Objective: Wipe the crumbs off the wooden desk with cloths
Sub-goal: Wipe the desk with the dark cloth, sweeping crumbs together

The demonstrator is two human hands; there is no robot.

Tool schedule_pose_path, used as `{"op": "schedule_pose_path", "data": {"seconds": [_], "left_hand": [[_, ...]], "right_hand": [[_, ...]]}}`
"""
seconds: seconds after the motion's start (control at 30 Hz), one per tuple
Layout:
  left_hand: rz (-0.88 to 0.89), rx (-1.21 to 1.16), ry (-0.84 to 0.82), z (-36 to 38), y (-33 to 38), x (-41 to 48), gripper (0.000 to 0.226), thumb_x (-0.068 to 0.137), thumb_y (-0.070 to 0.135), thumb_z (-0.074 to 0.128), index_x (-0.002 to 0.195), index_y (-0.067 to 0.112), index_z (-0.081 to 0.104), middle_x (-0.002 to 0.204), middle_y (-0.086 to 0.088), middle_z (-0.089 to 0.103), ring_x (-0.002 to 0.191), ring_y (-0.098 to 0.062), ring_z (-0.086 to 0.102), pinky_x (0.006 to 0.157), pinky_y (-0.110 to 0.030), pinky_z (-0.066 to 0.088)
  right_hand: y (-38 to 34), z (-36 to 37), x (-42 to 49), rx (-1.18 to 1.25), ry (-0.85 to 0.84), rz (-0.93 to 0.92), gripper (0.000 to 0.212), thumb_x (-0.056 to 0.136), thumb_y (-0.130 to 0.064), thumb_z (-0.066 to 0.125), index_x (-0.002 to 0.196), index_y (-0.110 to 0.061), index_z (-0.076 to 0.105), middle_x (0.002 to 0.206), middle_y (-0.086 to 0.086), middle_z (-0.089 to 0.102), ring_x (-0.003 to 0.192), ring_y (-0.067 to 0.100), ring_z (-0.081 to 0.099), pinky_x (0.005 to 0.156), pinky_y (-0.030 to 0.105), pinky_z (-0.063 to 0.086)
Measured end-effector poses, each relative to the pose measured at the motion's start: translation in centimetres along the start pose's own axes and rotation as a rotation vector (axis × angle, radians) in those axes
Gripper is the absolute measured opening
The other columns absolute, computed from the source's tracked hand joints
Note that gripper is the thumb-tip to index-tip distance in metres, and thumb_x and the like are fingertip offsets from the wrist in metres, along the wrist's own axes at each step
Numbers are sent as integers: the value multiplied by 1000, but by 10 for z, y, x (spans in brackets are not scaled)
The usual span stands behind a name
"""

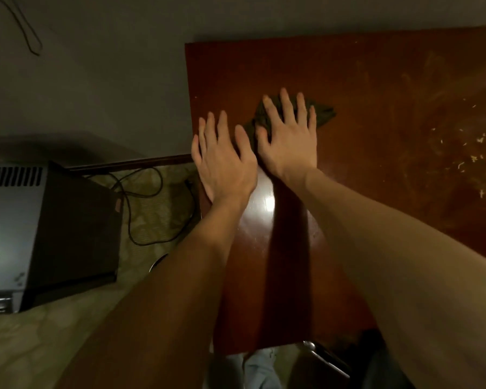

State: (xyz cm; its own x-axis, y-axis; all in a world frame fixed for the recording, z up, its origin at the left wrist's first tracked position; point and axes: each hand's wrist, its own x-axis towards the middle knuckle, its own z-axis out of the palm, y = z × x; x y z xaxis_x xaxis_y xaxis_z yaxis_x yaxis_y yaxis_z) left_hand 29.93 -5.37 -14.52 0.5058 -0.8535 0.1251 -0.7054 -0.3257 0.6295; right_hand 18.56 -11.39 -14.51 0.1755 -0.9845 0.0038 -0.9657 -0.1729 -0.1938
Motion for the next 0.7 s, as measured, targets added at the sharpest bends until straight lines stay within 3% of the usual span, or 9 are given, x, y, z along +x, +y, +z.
{"op": "schedule_pose_path", "data": {"seconds": [0.07, 0.17, 0.27, 0.4, 0.57, 0.7], "left_hand": [[-45, -165, 6, -4, 0, 1, 54, 107, 44, 35, 151, 18, 53, 158, -1, 51, 155, -14, 32, 129, -34, 13], [32, -222, -186, -18, -6, -1, 51, 105, 43, 42, 148, 21, 55, 159, 2, 50, 155, -12, 30, 130, -38, 12], [200, -111, -342, -45, -22, -14, 56, 106, 30, 47, 161, 26, 35, 164, 1, 42, 155, -16, 31, 129, -45, 19], [243, 102, -290, -70, -39, -60, 57, 107, 22, 41, 164, 24, 30, 165, -3, 40, 155, -19, 31, 128, -46, 24], [334, 254, -361, -73, -44, -132, 55, 110, 33, 35, 164, 27, 30, 174, -3, 20, 161, -18, 13, 130, -47, 15], [327, 315, -336, -70, -44, -155, 56, 110, 40, 26, 165, 27, 29, 175, -3, 16, 162, -18, 9, 130, -47, 13]], "right_hand": [[-11, 2, -31, -8, -10, -14, 65, 103, -54, 29, 163, -28, 29, 173, 8, 19, 160, 36, 8, 128, 58, 8], [-30, 4, -89, 6, -20, -43, 65, 104, -52, 34, 164, -26, 27, 172, 9, 20, 160, 37, 9, 127, 59, 9], [-45, -1, -148, 37, -86, -73, 68, 103, -50, 34, 165, -26, 22, 174, 9, 16, 160, 36, 4, 127, 59, 8], [-50, -7, -214, 57, -174, -197, 70, 101, -48, 40, 165, -26, 23, 174, 8, 13, 161, 34, 0, 127, 59, 10], [28, -20, -254, -26, -240, -390, 67, 104, -54, 38, 166, -35, 18, 175, 1, 8, 161, 28, -4, 129, 56, 6], [91, -31, -265, -43, -180, -200, 65, 104, -52, 41, 164, -37, 21, 175, 0, 11, 162, 27, 0, 129, 56, 9]]}}
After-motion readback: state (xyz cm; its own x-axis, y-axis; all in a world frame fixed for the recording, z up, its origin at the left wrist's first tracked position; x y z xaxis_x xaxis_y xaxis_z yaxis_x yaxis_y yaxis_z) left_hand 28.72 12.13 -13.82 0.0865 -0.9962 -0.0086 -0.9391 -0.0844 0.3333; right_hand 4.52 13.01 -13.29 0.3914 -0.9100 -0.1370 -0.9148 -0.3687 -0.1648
